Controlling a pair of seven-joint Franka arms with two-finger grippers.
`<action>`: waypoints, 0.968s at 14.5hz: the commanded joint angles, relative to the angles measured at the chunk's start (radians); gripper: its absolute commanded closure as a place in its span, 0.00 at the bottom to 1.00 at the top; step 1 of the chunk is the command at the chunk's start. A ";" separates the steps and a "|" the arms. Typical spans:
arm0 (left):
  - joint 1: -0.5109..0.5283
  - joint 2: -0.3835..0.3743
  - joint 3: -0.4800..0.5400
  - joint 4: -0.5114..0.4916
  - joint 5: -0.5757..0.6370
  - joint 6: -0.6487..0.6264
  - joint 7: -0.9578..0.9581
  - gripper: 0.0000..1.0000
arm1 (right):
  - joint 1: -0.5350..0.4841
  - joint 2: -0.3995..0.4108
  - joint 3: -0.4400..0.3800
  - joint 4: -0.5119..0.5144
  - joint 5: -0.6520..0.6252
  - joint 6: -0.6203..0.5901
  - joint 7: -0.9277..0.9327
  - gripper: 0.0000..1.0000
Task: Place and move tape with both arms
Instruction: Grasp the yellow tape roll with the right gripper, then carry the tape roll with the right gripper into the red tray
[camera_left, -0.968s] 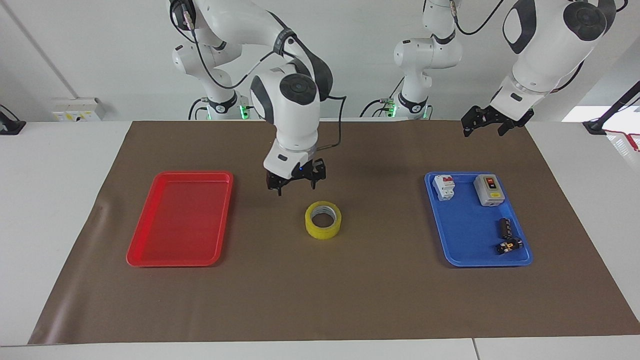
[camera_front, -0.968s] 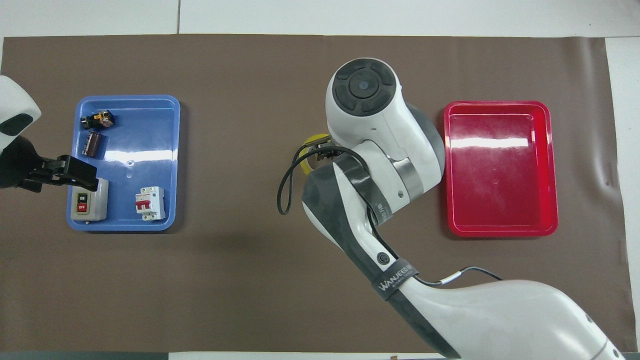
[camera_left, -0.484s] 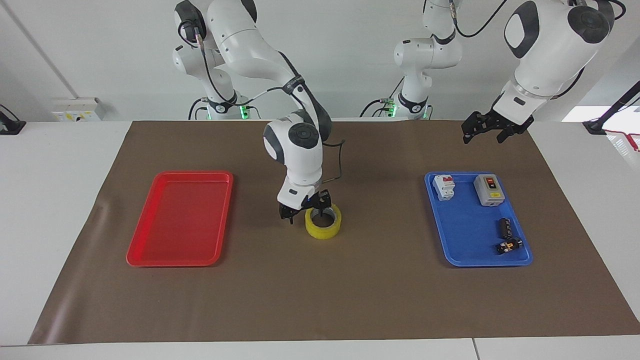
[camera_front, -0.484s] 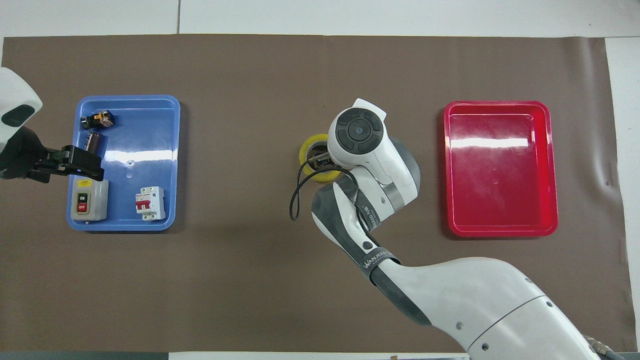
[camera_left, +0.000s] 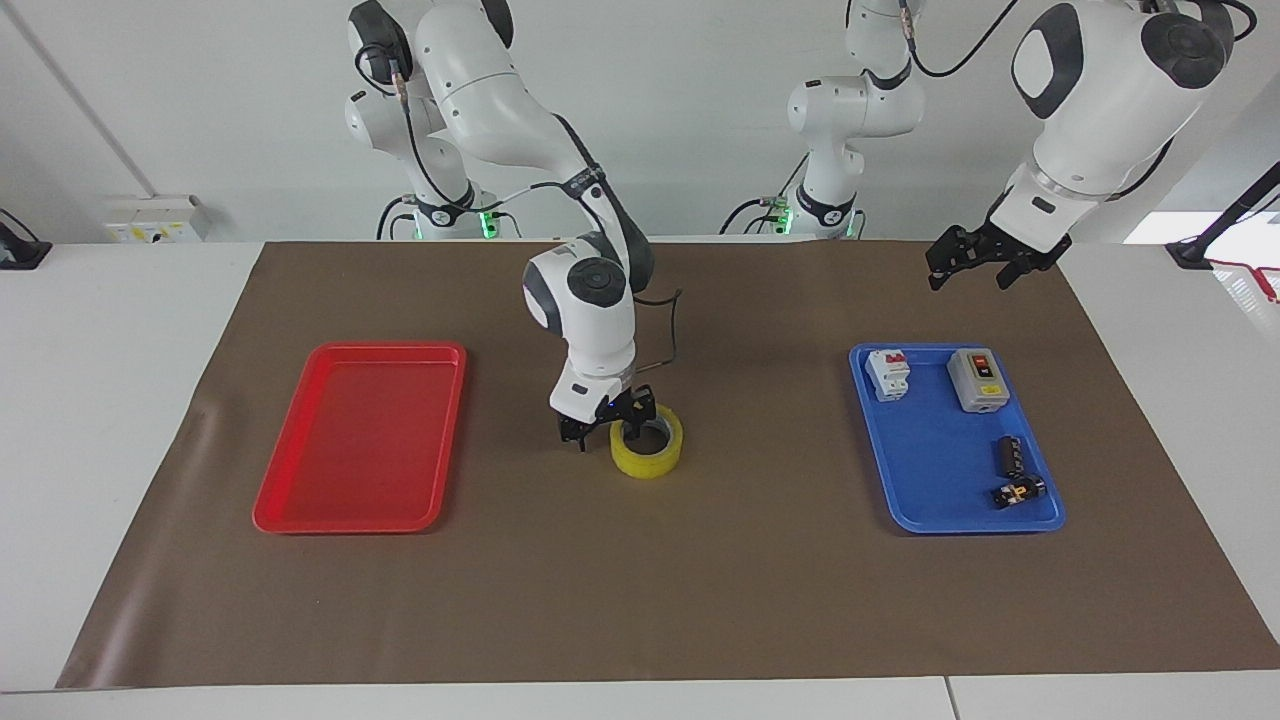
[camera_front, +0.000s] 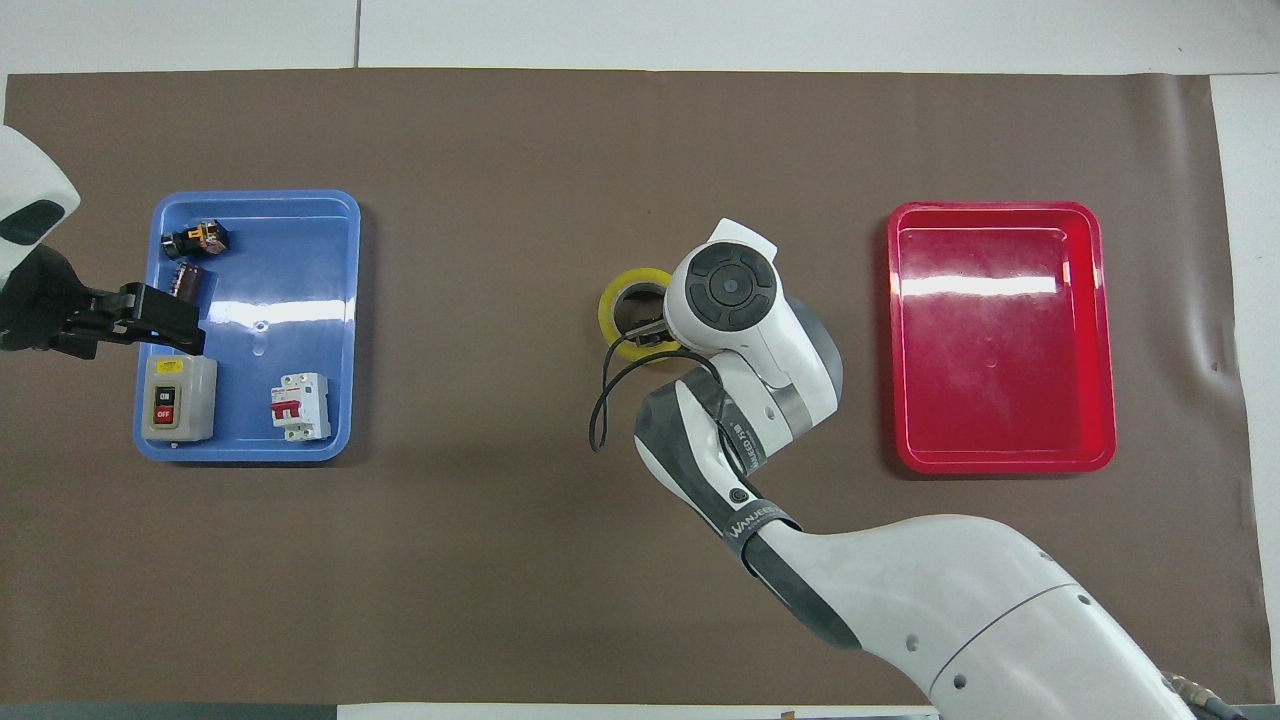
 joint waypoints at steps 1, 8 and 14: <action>0.050 -0.012 -0.028 0.000 -0.020 -0.009 0.014 0.00 | -0.007 -0.012 0.003 -0.026 0.012 0.005 -0.011 1.00; 0.036 -0.021 -0.039 0.006 -0.020 0.002 0.012 0.00 | -0.038 -0.015 0.000 0.127 0.009 -0.213 -0.008 1.00; 0.049 -0.021 -0.034 0.004 -0.020 0.007 0.008 0.00 | -0.244 -0.211 -0.005 0.096 -0.005 -0.503 -0.309 1.00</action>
